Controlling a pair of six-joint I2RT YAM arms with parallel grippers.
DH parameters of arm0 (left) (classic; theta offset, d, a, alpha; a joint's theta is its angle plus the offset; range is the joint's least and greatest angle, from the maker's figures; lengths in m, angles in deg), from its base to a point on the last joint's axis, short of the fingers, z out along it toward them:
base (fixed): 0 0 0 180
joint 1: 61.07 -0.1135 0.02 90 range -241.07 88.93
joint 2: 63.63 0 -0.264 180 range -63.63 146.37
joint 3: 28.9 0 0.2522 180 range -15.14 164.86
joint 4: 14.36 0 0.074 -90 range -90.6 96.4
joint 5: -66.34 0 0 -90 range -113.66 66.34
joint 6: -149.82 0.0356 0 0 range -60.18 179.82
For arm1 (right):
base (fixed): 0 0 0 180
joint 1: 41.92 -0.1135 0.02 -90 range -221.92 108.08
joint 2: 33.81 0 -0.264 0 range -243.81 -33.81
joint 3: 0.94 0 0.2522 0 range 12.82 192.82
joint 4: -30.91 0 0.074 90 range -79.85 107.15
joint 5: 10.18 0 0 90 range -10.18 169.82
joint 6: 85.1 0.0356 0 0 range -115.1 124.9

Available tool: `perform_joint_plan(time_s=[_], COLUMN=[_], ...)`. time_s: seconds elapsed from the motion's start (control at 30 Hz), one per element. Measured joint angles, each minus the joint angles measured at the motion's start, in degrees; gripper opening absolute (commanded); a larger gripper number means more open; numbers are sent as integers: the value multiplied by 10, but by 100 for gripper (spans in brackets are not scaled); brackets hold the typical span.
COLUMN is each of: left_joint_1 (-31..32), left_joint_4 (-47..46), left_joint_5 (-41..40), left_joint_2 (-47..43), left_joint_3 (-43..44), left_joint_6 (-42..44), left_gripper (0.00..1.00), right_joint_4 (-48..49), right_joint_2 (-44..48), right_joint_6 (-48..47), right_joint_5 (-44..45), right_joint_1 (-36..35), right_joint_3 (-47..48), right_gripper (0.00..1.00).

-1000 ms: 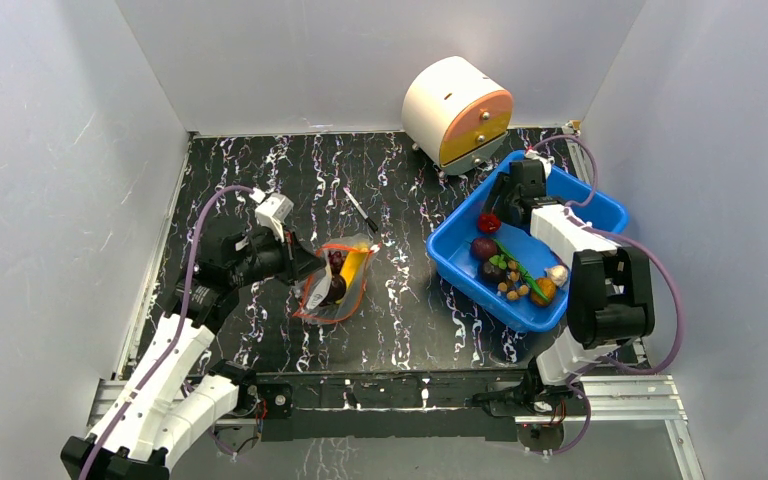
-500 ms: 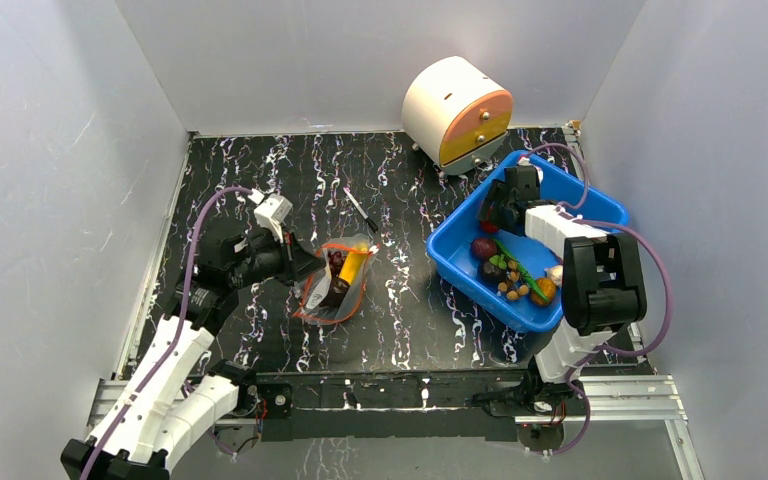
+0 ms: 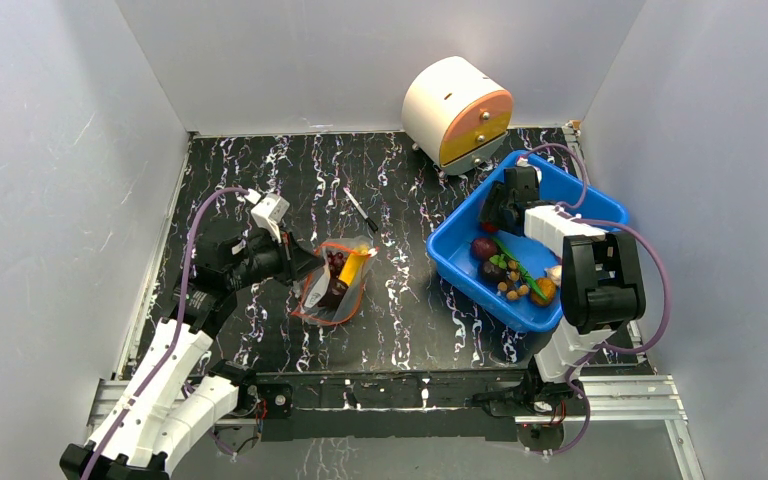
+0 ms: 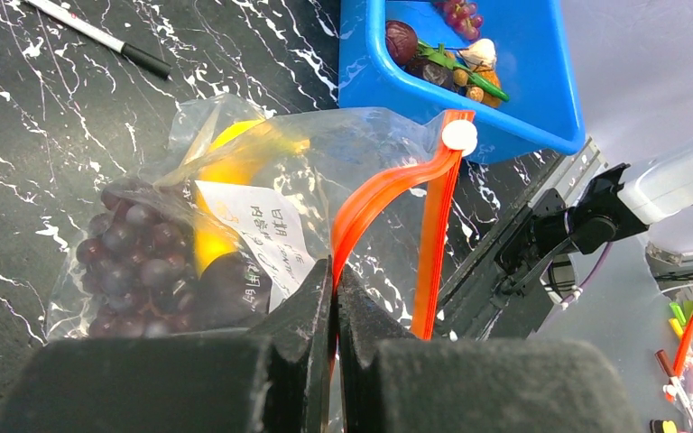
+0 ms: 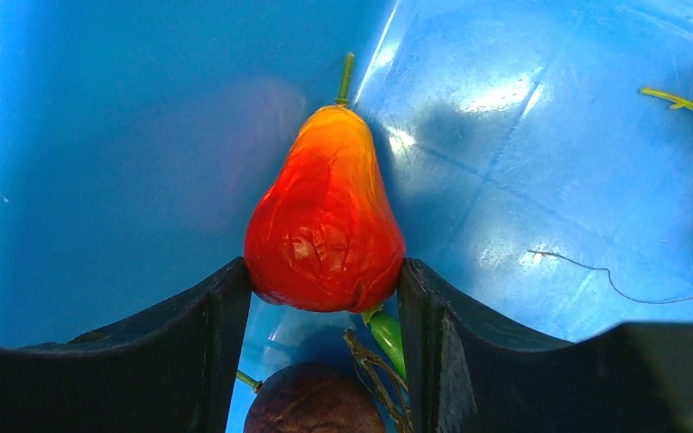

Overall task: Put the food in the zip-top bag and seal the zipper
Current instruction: Pick up the fake fruit from the bin.

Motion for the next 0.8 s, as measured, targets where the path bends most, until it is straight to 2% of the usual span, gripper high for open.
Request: perform_joint_plan(time_s=[0.37,0.8], left_joint_1=[0,0], left_joint_4=[-4,-8], left_joint_5=[-6,-15], left_joint_2=[-13,7], left_joint_3=[-6,-3], left_joint_6=[-5,-13], left_gripper=[0,0], right_joint_4=[-4,-86], right_joint_2=[24,176], right_joint_6=[-7,-12], right_joint_5=[10,9], right_joint_1=[0,-8], right_joint_3=[-21,-32], right_gripper=[42,42])
